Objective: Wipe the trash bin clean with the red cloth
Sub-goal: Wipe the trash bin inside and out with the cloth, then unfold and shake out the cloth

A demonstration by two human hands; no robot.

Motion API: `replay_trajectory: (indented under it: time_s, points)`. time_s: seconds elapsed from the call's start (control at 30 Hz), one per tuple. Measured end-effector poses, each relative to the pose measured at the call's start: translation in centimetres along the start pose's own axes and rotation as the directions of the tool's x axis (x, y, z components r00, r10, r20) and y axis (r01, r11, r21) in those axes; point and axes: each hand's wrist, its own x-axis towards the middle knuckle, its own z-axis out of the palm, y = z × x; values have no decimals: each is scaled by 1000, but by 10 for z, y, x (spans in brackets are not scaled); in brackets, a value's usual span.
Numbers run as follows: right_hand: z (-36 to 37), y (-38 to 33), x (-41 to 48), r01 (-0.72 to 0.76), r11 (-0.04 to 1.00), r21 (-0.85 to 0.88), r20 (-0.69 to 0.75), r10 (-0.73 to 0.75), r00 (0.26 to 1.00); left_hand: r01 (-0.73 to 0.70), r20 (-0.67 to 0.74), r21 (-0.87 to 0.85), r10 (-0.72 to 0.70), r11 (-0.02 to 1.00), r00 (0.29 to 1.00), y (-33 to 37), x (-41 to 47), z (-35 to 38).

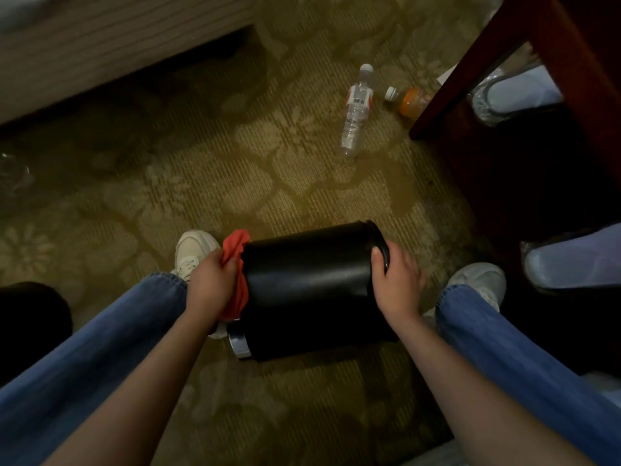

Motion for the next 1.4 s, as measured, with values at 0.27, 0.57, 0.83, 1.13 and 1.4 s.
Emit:
replay_trajectory:
  time_s: [0.27, 0.57, 0.83, 1.13, 1.4]
  points:
    - [-4, 0, -8, -25, 1000, 4, 10, 25, 1000, 267, 55, -158, -261, 951, 964, 6, -10, -5]
    - [-13, -15, -6, -78, 995, 55, -43, 80, 996, 80, -60, -99, -86, 992, 994, 31, -14, -28]
    - [-7, -14, -7, -210, 954, 215, 106, 190, 976, -268, -254, 99, 285, 958, 924, 85, -22, -55]
    - [-67, -31, 32, -171, 949, -264, 146, 214, 966, -567, -97, 377, 640, 732, 762, 134, -69, -2]
    - [-115, -105, 50, -104, 978, 181, 338, 38, 940, -585, 13, 575, 709, 572, 705, 135, -108, 33]
